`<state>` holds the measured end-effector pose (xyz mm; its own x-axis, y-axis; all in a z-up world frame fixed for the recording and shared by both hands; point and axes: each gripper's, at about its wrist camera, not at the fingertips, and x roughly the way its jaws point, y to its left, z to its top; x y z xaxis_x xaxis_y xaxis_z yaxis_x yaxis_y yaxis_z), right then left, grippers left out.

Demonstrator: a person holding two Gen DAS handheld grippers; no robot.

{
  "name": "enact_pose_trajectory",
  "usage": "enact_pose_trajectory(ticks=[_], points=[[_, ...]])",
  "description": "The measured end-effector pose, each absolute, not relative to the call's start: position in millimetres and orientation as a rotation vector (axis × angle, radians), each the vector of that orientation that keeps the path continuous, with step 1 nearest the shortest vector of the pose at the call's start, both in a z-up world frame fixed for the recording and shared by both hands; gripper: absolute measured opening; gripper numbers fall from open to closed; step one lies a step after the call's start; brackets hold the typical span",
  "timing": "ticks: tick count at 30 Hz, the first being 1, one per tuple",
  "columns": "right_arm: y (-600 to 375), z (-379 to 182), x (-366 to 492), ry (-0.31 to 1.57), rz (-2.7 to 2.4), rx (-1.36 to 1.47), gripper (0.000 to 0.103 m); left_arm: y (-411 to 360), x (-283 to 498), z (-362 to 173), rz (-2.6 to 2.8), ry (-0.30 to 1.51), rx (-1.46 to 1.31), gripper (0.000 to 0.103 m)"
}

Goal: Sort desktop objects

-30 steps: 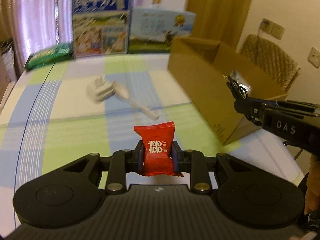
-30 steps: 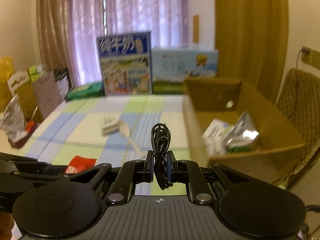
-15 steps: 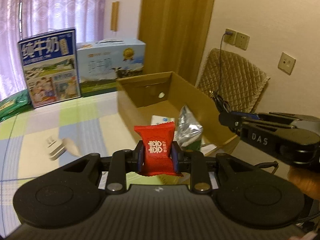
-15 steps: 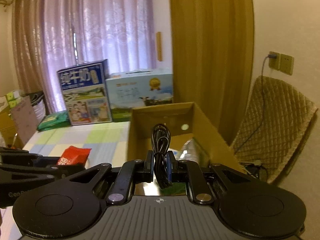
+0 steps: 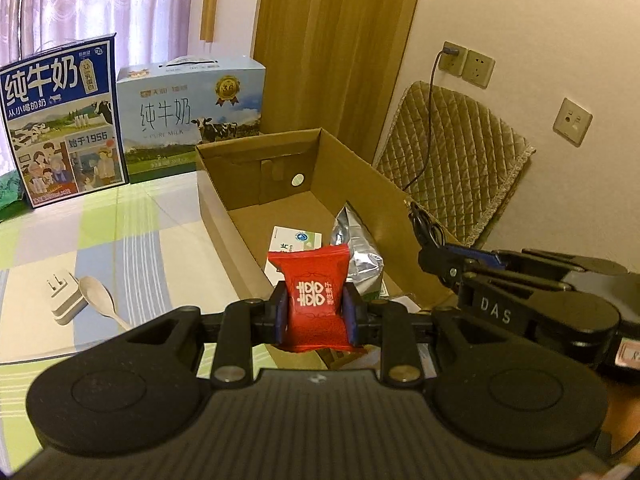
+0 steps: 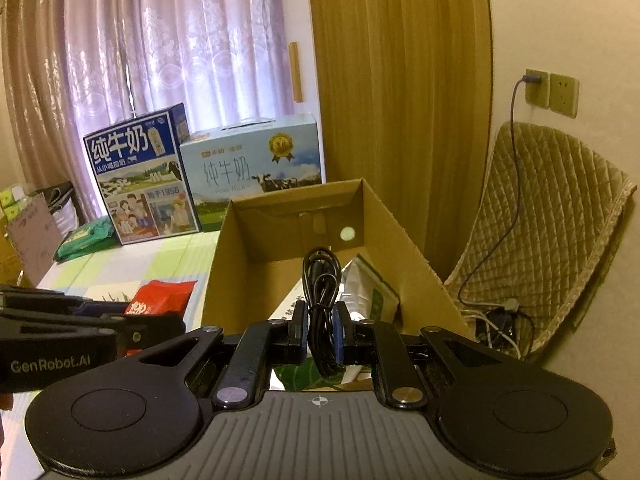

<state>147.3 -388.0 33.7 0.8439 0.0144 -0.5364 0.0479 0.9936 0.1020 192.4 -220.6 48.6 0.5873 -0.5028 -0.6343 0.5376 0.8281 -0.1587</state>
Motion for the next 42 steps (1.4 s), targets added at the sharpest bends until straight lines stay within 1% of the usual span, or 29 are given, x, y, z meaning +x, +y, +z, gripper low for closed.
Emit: enact_pose_trajectory(ticks=[25,27,28,29,42], points=[[-409,26,166,0.582,-0.040,0.096,0.009,-249,213,43,-0.614,0.726,0.060,0.023],[-411,25,166,0.584,-0.042,0.095,0.009,-251,216,43,-0.611,0.712,0.053,0.026],[-411,25,166,0.585,-0.042,0.095,0.009,-253,216,44,-0.609,0.706,0.053,0.034],[-412,25,166,0.585,-0.043,0.096,0.009,-253,217,45,-0.610,0.703,0.055,0.036],[-407,25,169,0.585,-0.030,0.097,0.009,-231,212,51,-0.580,0.691,0.048,0.036]])
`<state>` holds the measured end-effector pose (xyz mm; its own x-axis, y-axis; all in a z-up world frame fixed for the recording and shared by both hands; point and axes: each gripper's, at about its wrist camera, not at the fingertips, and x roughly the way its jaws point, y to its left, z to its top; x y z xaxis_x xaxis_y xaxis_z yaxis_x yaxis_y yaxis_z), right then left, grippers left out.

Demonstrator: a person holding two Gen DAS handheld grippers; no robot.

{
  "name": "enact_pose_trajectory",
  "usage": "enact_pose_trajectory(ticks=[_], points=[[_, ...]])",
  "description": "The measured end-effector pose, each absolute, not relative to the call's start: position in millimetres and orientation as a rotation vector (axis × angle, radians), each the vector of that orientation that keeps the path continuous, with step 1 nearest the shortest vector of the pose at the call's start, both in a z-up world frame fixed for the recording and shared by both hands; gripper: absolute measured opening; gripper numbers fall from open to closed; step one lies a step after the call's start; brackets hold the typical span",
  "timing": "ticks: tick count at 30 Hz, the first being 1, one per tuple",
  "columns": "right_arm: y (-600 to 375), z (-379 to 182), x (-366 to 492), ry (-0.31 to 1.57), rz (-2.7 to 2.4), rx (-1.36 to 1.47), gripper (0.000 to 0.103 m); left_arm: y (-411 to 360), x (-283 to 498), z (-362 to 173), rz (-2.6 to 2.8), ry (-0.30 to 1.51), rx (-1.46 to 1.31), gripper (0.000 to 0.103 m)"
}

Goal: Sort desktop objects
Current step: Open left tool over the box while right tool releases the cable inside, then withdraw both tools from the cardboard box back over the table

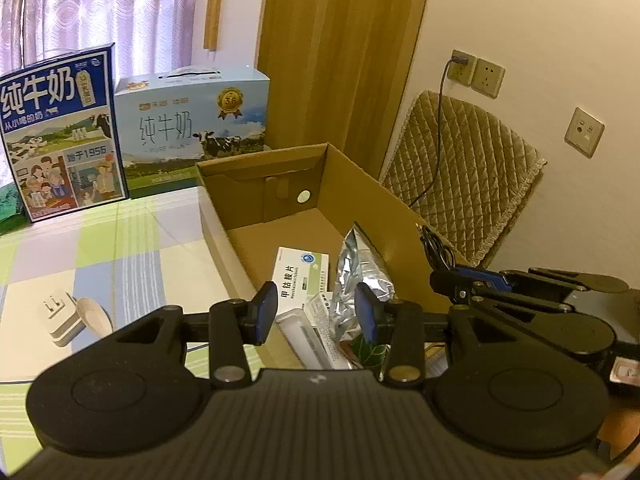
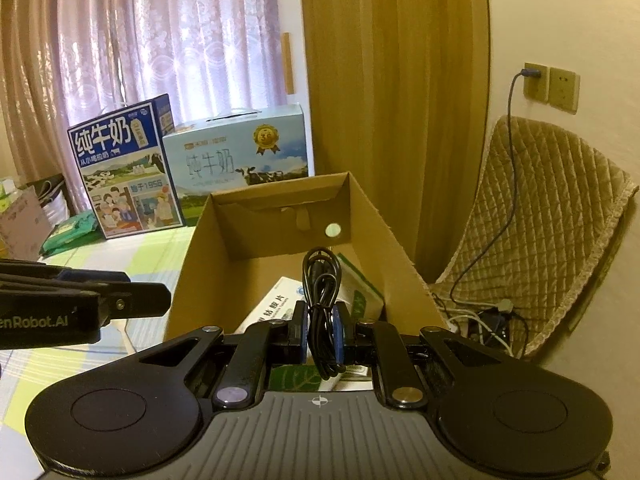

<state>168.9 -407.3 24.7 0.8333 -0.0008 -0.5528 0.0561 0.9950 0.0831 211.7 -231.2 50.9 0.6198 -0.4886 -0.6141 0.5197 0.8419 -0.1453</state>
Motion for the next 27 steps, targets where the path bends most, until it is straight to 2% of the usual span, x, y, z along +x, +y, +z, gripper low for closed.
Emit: enact_pose_trajectory(ticks=[5,6,7,8,9,20,27], points=[[-401,27,175,0.567,-0.010,0.077,0.011,-218,211,53,-0.559,0.687,0.038,0.036],[-402,27,177,0.570,0.005,0.074,0.023,-214,211,53,-0.552,0.687,0.035,0.037],[-402,27,179,0.570,0.006,0.076,0.047,-211,210,53,-0.547,0.686,0.031,0.038],[-403,27,178,0.562,0.000,0.082,0.056,-206,210,52,-0.540,0.685,0.027,0.039],[-405,28,175,0.549,-0.009,0.091,0.061,-201,209,51,-0.534,0.686,0.024,0.040],[-406,28,140,0.578,-0.032,0.147,0.063,-126,188,30,-0.418,0.721,0.012,0.053],[-371,49,124,0.552,0.041,0.095,0.071,-74,167,14,-0.342,0.750,0.008,0.059]])
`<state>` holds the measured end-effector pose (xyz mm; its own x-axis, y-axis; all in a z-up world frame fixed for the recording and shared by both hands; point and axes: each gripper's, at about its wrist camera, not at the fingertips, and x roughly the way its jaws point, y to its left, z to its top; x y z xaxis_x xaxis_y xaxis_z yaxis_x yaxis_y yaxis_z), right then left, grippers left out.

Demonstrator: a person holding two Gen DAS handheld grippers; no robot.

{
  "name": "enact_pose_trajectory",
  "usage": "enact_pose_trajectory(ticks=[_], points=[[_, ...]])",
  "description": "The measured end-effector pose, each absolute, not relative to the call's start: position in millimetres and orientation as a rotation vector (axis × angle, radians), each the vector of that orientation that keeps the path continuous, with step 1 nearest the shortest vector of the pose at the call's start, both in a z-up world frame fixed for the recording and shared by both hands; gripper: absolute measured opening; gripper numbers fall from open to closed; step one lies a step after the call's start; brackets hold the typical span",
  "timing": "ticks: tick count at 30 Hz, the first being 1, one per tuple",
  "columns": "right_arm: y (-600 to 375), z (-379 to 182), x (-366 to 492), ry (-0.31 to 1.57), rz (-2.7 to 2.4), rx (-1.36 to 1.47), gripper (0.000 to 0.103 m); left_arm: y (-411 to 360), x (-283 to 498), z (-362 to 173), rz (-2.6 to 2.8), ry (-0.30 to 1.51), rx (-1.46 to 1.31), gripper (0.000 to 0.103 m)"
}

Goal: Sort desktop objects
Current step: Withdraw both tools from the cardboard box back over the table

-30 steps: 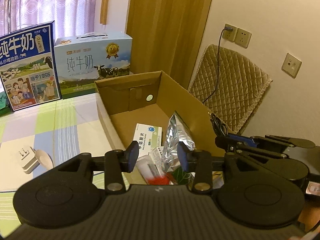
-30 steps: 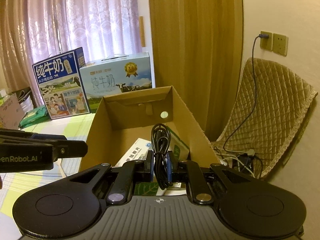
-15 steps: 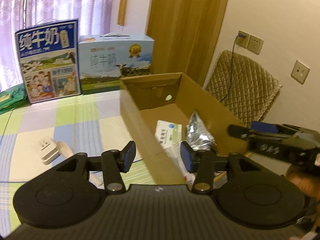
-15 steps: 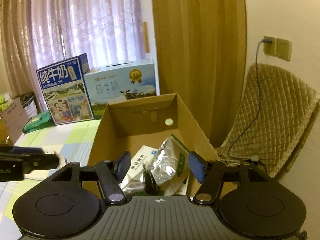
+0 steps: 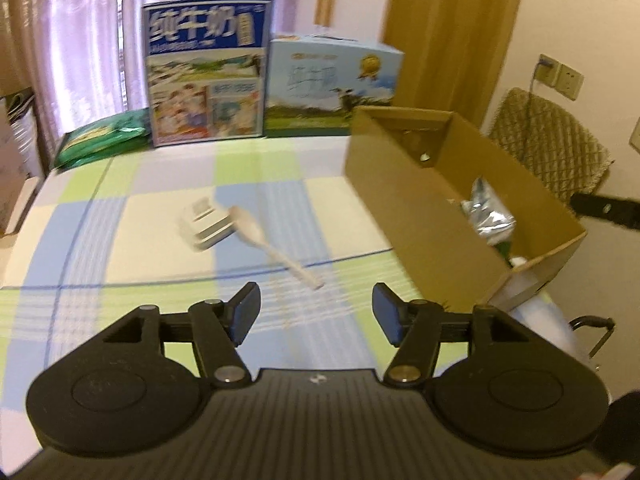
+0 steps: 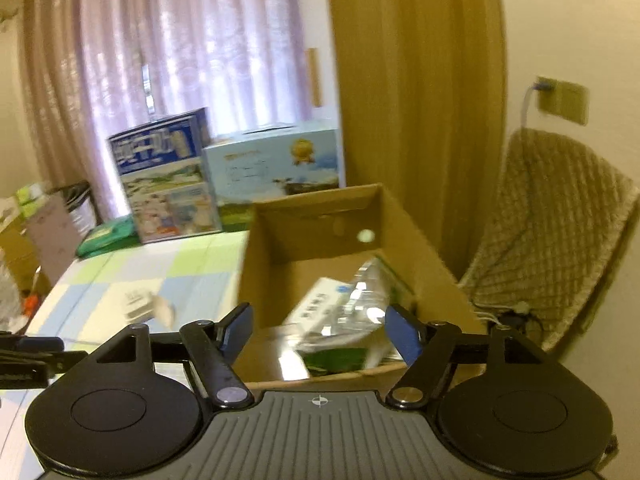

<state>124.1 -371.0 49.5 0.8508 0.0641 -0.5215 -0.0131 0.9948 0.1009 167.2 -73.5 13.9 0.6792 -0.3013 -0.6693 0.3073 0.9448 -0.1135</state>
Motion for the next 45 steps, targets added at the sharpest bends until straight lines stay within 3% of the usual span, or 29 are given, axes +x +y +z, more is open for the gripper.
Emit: enact_pose_trajectory(ticks=[10,21,33,45], points=[[-283,40,115,0.583,0.237,0.041,0.082,-6,155,9,-0.232,0.741,-0.010,0.067],[-225,-18,145,0.690,0.343,-0.057,0.083,33,178,-17,-0.151,0.741,0.005,0.080],[-207,-78,224,0.811,0.373,-0.077,0.083,16,236,-66,-0.230,0.777,0.092,0.082],[-201,-104,275,0.847,0.381,-0.112,0.083,17,275,-78,-0.272,0.801,0.114,0.084]])
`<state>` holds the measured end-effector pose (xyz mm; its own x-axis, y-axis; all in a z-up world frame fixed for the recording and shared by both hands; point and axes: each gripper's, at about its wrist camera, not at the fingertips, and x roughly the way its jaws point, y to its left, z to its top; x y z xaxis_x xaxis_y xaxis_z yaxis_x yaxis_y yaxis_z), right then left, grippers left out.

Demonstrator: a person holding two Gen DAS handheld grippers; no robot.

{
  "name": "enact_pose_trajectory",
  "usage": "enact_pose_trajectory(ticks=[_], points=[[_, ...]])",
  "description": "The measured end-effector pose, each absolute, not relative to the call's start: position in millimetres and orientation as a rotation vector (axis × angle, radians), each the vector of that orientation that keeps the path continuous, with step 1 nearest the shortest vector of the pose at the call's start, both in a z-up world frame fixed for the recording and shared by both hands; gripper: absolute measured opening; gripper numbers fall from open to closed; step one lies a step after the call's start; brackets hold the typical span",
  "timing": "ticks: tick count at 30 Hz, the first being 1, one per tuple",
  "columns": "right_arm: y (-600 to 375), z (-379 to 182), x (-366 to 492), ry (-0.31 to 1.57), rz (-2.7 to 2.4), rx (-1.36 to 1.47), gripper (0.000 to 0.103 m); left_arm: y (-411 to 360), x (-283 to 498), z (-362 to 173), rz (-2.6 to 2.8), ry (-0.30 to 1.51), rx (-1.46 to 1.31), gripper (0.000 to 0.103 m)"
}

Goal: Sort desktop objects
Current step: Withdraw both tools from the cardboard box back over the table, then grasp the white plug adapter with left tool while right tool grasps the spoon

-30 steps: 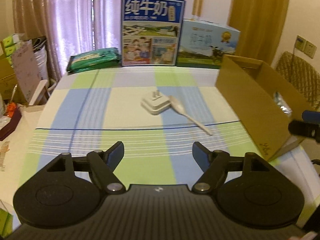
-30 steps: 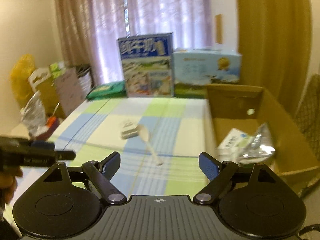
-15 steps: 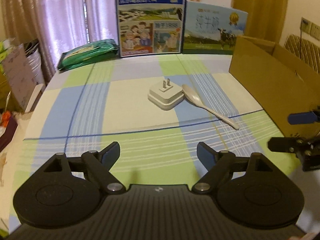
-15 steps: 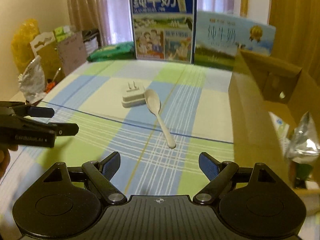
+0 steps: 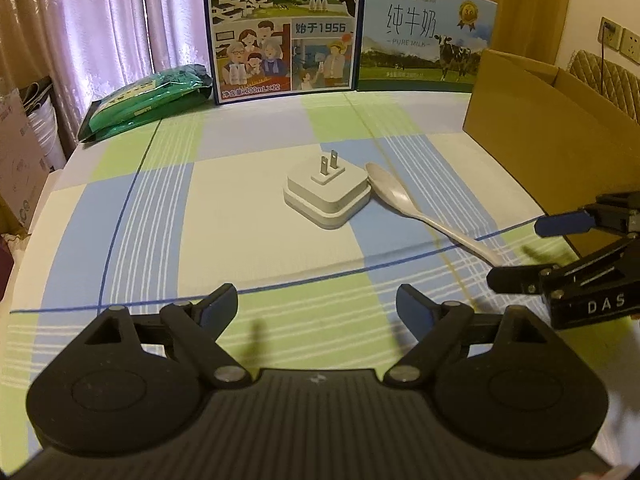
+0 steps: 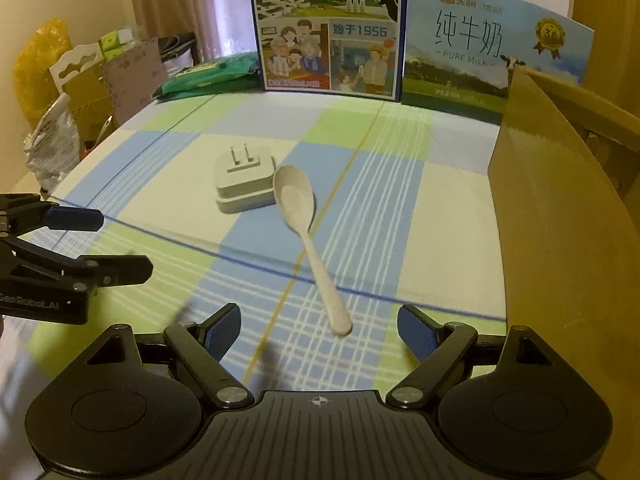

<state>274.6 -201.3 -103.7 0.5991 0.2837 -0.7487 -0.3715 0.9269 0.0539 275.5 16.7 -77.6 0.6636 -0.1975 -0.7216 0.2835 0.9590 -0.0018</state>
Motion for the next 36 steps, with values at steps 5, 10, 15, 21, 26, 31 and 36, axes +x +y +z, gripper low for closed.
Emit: enact_pose_trajectory(ticks=[5,10,15,21,26,31,36], points=[[-203,-104,286,0.839,0.374,-0.105,0.083,25,283,-84,-0.233,0.811,0.136,0.084],[-201,-105,296,0.827,0.378,-0.106,0.083,32,284,-84,-0.223,0.810,0.125,0.084],[-192,-107,304,0.797,0.420,-0.117,0.083,29,289,-83,-0.248,0.793,0.135,0.084],[-170,-114,315,0.771,0.479,-0.171,0.073,31,301,-84,-0.271,0.772,0.142,0.084],[-159,-121,327,0.736,0.507,-0.221,0.062,39,308,-89,-0.259,0.778,0.145,0.084],[-159,-129,344,0.732,0.523,-0.185,0.054,41,310,-91,-0.254,0.784,0.132,0.084],[-162,-139,352,0.726,0.523,-0.181,0.051,38,309,-91,-0.271,0.770,0.131,0.084]])
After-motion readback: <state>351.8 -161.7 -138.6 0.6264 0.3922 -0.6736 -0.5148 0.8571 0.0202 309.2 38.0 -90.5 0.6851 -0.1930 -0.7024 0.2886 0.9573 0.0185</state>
